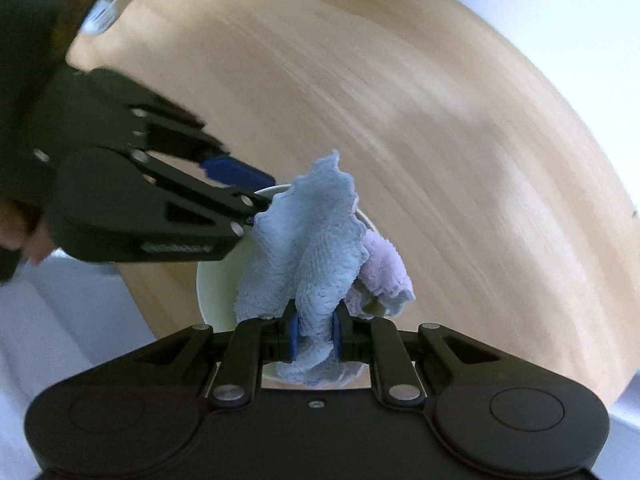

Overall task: Clean bowl
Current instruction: 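Rub the cloth around the bowl's inner wall with the right tool while the left tool holds the rim, then lift the cloth out of the bowl with the right tool while the left tool releases the rim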

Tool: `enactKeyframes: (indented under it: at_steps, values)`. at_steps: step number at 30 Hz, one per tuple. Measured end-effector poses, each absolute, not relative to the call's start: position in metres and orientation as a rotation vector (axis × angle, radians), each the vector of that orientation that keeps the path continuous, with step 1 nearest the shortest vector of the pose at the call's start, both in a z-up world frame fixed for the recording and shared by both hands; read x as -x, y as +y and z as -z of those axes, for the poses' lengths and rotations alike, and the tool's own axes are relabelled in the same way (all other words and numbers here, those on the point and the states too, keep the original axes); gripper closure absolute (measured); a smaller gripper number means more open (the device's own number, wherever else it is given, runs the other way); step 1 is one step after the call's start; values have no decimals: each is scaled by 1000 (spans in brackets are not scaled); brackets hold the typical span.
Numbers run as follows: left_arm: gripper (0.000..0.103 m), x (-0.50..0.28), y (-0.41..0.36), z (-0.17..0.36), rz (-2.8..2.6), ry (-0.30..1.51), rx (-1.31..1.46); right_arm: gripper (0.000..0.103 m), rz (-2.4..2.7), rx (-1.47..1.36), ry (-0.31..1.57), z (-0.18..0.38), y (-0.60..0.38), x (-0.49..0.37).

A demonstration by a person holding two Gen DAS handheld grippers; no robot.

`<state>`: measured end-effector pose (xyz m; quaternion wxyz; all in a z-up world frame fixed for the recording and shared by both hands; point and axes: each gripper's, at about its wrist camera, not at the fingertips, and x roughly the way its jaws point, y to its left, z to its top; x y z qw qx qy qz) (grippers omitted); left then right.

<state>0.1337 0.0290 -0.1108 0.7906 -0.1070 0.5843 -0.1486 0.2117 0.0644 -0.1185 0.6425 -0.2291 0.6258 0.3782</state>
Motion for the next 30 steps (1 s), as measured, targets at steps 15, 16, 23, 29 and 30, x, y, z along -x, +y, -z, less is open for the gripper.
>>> enactKeyframes:
  at_steps: [15, 16, 23, 29, 30]
  values:
    - [92, -142, 27, 128, 283, 1248, 320, 85, -941, 539, 1421, 153, 116, -174]
    - [92, -144, 25, 129, 280, 1247, 314, 85, -959, 539, 1429, 153, 119, -174]
    - [90, -144, 26, 132, 274, 1252, 311, 85, -1031, 426, 1466, 158, 134, -186]
    - [88, -142, 32, 132, 272, 1263, 313, 85, -1076, 155, 1527, 151, 98, -207]
    - [88, -141, 33, 132, 271, 1265, 313, 85, -1078, 120, 1530, 150, 98, -209]
